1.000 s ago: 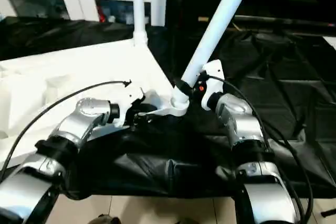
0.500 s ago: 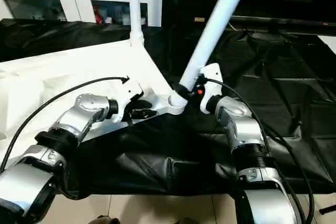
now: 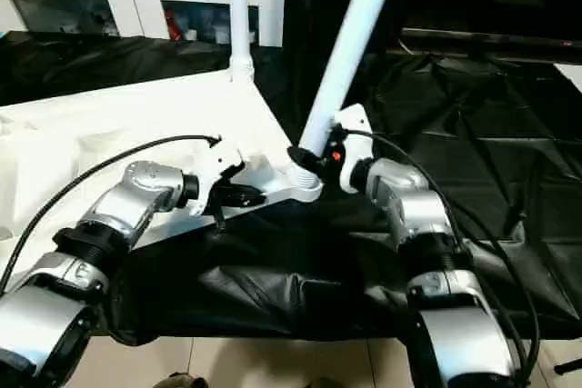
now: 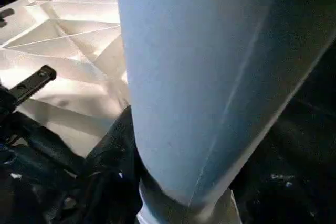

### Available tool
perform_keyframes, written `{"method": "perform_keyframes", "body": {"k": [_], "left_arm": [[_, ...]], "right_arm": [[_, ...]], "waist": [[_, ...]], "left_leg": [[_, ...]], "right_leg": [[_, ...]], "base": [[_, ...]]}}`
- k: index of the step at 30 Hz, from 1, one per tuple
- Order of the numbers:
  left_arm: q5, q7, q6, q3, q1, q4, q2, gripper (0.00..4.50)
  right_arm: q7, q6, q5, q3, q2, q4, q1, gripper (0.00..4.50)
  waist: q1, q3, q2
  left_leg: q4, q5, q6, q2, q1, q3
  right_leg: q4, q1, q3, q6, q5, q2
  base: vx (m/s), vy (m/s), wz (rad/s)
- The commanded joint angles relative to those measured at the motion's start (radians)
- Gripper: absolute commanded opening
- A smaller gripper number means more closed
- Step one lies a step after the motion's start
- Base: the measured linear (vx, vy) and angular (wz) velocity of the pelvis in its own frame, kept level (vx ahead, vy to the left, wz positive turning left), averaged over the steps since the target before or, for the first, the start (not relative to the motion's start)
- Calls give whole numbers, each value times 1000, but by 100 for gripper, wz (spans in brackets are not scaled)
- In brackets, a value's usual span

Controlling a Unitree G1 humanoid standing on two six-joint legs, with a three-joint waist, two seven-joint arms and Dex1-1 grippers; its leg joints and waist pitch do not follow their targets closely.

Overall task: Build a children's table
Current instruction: Insert table leg to table base

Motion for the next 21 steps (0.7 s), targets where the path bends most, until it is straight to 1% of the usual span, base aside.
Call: {"method": "perform_keyframes", "body": {"k": [1, 2, 3, 4, 5, 6, 8, 9, 11, 13, 14, 16, 19, 20, 21], "left_arm": [[16, -40, 3, -32, 29, -5, -1, 0], [19, -46, 2, -37, 33, -11, 2, 0], [25, -56, -1, -47, 41, -22, 5, 0], [30, -61, -3, -55, 47, -31, 8, 0], [32, -63, -5, -58, 50, -34, 10, 0], [41, -74, -12, -73, 60, -48, 18, 0], [44, -78, -13, -77, 65, -55, 22, 0], [45, -79, -12, -79, 67, -59, 23, 0], [43, -85, -9, -80, 73, -70, 28, 0], [39, -98, -9, -80, 75, -77, 34, 0], [39, -99, -10, -80, 75, -78, 34, 0], [30, -124, -10, -80, 81, -91, 44, 0], [22, -147, -13, -80, 87, -106, 51, 0], [19, -156, -13, -82, 89, -113, 55, 0], [15, -162, -8, -81, 92, -123, 57, 0]], "right_arm": [[5, 24, -21, 13, -7, 43, -6, 186], [7, 26, -24, 16, -9, 53, -9, 186], [13, 29, -30, 21, -14, 71, -16, 186], [19, 29, -32, 25, -18, 78, -18, 186], [22, 30, -32, 26, -20, 79, -18, 186], [36, 40, -31, 32, -28, 79, -18, 186], [47, 49, -30, 34, -35, 71, -13, 186], [54, 55, -29, 35, -40, 65, -9, 186], [68, 71, -25, 35, -52, 52, 2, 186], [77, 84, -21, 35, -61, 41, 11, 186], [78, 85, -21, 35, -61, 41, 12, 186], [87, 96, -19, 36, -67, 35, 23, 186], [88, 91, -21, 39, -66, 44, 30, 186], [88, 88, -23, 42, -64, 48, 31, 186], [84, 85, -23, 40, -58, 56, 31, 186]], "waist": [[2, -78, -7], [2, -77, -6], [-1, -74, -12], [-1, -74, -12], [0, -72, -9], [-1, -73, -9], [-1, -72, -10], [-1, -73, -10], [1, -75, -15], [2, -76, -13], [3, -76, -15], [3, -77, -15], [2, -77, -16], [3, -76, -8], [1, -76, -10]], "left_leg": [[-65, -128, 68, 32, 30, -11], [-66, -136, 65, 31, 30, -11], [-69, -167, 51, 33, 30, -13], [-69, -167, 51, 33, 30, -13], [-71, -186, 38, 34, 33, -14], [-72, -190, 28, 34, 34, -14], [-73, -194, 22, 34, 36, -13], [-73, -190, 20, 33, 35, -14], [-72, -175, 28, 34, 35, -13], [-71, -158, 34, 33, 34, -13], [-71, -154, 37, 33, 34, -12], [-72, -151, 41, 34, 35, -12], [-74, -173, 30, 35, 37, -13], [-76, -188, 20, 36, 39, -14], [-77, -198, 16, 36, 38, -14]], "right_leg": [[-63, 52, 19, -288, -4, -40], [-65, 51, 19, -285, -20, -39], [-70, 51, 19, -276, -76, -42], [-70, 51, 19, -276, -76, -42], [-74, 50, 19, -267, -117, -42], [-74, 49, 21, -262, -128, -41], [-75, 47, 21, -256, -129, -40], [-74, 49, 21, -255, -122, -40], [-72, 49, 21, -258, -98, -40], [-69, 50, 21, -260, -73, -41], [-69, 50, 21, -262, -66, -40], [-68, 49, 20, -265, -54, -40], [-70, 47, 19, -263, -71, -40], [-71, 45, 20, -263, -84, -40], [-73, 45, 19, -262, -90, -39]], "base": [[0, 0, 0], [0, 0, 0], [0, 0, 0], [0, 0, 0], [0, 0, 0], [0, 0, 0], [0, 0, 0], [0, 0, 0], [0, 0, 0], [0, 0, 0], [0, 0, 0], [0, 0, 0], [0, 0, 0], [0, 0, 0], [0, 0, 0]]}}
